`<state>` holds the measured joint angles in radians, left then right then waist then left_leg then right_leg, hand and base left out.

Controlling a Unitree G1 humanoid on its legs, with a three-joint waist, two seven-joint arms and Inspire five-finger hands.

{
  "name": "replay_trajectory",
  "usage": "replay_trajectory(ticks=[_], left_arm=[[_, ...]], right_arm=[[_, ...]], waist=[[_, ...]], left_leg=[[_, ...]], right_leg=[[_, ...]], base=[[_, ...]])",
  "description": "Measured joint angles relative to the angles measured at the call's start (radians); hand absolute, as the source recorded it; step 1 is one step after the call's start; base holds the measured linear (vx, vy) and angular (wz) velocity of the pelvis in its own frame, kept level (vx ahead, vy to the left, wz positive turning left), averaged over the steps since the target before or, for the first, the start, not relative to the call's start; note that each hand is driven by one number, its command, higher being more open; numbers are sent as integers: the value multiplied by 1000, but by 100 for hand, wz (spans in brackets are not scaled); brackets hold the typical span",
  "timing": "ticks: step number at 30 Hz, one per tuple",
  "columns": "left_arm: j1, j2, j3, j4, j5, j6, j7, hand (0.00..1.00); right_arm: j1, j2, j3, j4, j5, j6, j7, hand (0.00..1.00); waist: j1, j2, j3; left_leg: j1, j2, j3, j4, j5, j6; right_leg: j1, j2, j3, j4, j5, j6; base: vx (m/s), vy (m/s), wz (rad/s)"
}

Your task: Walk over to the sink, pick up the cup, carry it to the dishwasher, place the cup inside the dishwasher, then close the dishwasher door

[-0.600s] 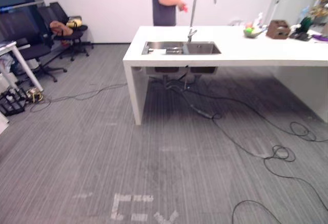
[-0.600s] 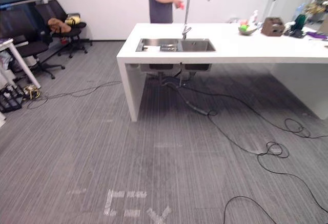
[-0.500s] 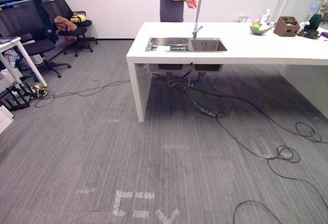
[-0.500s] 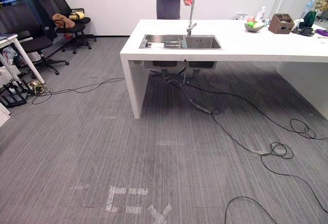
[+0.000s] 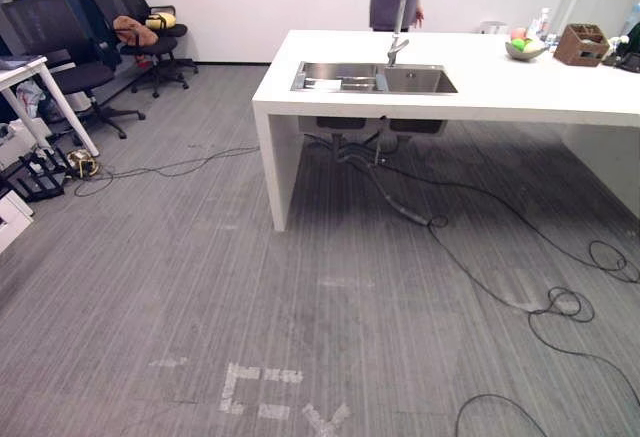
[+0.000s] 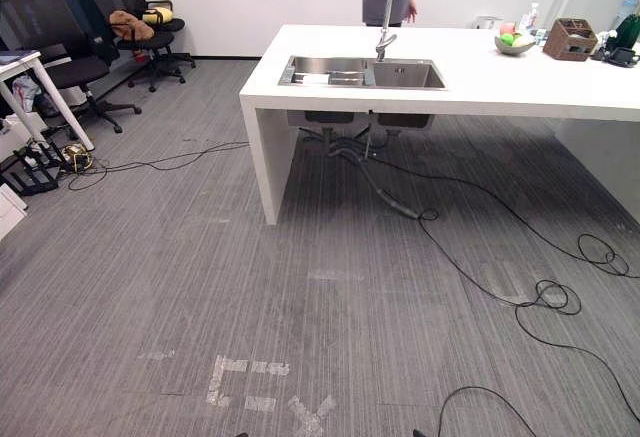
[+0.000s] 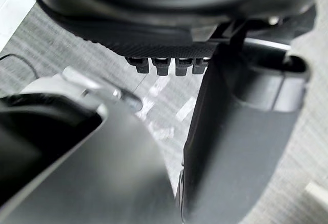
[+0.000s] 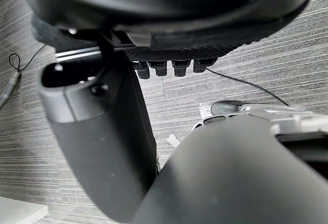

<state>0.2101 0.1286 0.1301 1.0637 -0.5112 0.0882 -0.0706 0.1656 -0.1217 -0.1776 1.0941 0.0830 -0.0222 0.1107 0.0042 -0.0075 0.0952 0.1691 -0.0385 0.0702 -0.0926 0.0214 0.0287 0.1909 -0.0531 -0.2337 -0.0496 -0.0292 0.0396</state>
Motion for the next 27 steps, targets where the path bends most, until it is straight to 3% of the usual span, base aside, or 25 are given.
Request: replay_trajectory(ticks=[11,19,22,24,26,27], left_arm=[[14,-14,0,1,1,-93,52,100],[37,-30,-1,-9,1,-227,74,100],[41,-34,-2,-14,1,-249,76,100],[41,-16,-1,-25,-2,-258,78,100],[51,-12,0,-34,-4,-266,89,100],[63,-17,0,-30,-4,-263,106,100]], right_arm=[[4,-1,9,18,118,6,25,100],[16,10,17,11,172,-68,64,100],[27,17,17,-32,174,-83,64,100],[33,43,18,-66,203,-93,63,100],[32,40,31,-75,211,-94,68,100],[25,32,32,-82,224,-100,76,100]], waist=[[0,-7,2],[-2,-20,21],[-3,-21,30],[-2,-58,44],[6,-65,63],[0,-57,70]], left_leg=[[9,0,-2,0,3,-2],[33,1,-5,0,9,-10],[38,-13,0,0,-7,1],[25,-44,38,37,-22,23],[24,-68,48,55,-46,55],[43,-70,48,49,-49,65]], right_leg=[[10,-1,-7,0,0,0],[31,-3,-13,11,0,1],[-17,-43,-62,141,-81,23],[-99,-131,-84,344,-186,59],[-144,-196,-83,496,-221,84],[-200,-216,-75,609,-224,81]], base=[[-28,-16,1],[-52,-18,2],[-62,21,16],[12,68,41],[43,68,10],[58,75,-4]])
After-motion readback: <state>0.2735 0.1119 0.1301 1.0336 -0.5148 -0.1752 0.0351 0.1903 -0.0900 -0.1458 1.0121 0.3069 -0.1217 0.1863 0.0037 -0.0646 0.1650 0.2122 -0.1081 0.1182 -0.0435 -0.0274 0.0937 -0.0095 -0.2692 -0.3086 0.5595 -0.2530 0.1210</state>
